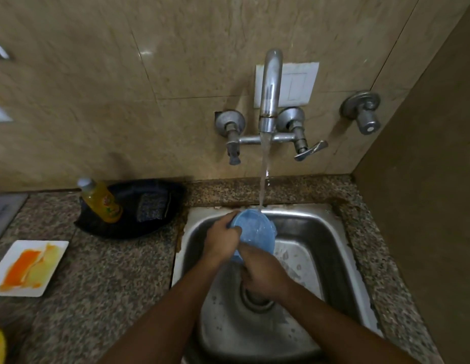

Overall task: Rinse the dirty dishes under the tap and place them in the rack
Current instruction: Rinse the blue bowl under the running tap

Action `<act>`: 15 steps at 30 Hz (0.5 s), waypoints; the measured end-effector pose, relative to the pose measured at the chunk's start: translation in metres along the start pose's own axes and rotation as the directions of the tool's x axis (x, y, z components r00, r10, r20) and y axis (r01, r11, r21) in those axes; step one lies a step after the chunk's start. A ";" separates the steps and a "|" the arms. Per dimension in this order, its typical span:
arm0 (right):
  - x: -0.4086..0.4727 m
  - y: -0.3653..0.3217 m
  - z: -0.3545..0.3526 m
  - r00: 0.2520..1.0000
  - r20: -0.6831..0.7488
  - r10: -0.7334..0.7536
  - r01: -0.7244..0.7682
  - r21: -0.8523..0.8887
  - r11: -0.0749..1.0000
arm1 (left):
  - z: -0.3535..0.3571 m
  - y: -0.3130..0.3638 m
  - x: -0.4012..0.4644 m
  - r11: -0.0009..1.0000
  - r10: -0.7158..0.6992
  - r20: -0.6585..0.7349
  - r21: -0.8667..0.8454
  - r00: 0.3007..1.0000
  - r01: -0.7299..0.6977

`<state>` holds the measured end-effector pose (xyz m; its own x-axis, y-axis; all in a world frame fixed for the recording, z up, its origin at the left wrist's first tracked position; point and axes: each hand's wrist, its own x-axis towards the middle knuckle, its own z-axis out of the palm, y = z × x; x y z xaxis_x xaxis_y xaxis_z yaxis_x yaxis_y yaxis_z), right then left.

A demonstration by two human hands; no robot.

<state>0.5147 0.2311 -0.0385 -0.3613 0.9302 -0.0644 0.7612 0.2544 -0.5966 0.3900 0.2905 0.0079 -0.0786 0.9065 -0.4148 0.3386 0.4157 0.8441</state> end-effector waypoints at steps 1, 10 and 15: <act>0.001 0.011 -0.006 0.999 0.039 -0.028 0.032 -0.125 0.992 | -0.001 0.001 0.001 0.999 0.003 0.062 0.037 0.998 -0.005; -0.008 0.021 -0.019 0.973 -0.016 -0.232 0.223 -0.204 0.953 | -0.022 0.022 0.010 0.979 -0.076 0.168 0.201 0.983 0.042; -0.005 0.007 -0.024 0.993 0.018 0.120 -0.105 0.616 0.780 | -0.023 0.021 0.002 0.942 -0.318 0.201 -0.040 0.927 0.332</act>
<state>0.5353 0.2345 -0.0230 -0.2772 0.9491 -0.1494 0.3000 -0.0622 -0.9519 0.3751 0.3023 0.0328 0.0081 0.6928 -0.7211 0.2554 0.6958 0.6713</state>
